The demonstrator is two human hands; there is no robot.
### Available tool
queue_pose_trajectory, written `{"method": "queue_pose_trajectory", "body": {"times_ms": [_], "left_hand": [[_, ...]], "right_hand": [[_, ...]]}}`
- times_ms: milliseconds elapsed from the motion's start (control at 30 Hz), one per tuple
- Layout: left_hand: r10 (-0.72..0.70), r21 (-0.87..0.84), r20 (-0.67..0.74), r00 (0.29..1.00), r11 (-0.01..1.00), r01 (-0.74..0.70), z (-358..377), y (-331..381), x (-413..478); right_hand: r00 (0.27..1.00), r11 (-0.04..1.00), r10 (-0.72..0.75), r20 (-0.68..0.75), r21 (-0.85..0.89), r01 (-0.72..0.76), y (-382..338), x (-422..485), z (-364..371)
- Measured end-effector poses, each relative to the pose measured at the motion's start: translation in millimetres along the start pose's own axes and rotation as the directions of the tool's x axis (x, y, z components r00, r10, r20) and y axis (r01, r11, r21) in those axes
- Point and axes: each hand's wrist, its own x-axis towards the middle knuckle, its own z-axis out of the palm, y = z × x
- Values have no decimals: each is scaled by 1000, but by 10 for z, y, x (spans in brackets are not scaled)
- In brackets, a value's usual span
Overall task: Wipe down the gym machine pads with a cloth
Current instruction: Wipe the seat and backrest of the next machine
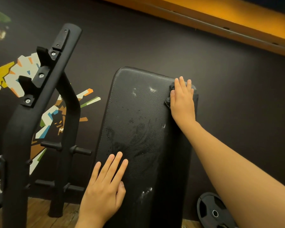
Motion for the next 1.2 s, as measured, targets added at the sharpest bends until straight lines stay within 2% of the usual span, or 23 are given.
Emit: {"method": "queue_pose_trajectory", "body": {"times_ms": [100,200,333,467,567,700,800,900,1000,1200], "left_hand": [[-5,2,12,1000,1000,5,16,-11,-3],[-13,7,27,1000,1000,13,17,-16,-2],[-8,-2,27,1000,1000,8,12,-18,3],[-1,-3,4,1000,1000,1,12,-14,7],[5,7,-6,1000,1000,-5,17,-12,2],[-2,29,26,1000,1000,2,38,-19,-5],[-3,31,31,1000,1000,2,43,-25,-5],[-1,32,27,1000,1000,1,37,-25,-3],[-2,18,14,1000,1000,2,23,-16,2],[6,6,11,1000,1000,-6,-7,3,7]], "right_hand": [[999,1000,-11,-30,-13,10,19,-148,29],[1000,999,-30,4,-44,30,66,-208,25],[999,998,-21,45,-57,24,63,65,-36],[1000,999,6,14,-40,-5,31,227,-44],[1000,999,-23,-7,-41,23,30,17,-4],[997,996,-72,33,-44,73,88,-58,-1],[998,999,-28,50,-29,30,70,105,-36],[999,1000,28,-23,4,-28,2,39,23],[997,1000,24,-71,17,-23,-18,-179,102],[1000,1000,7,2,-4,-7,3,-120,55]]}}
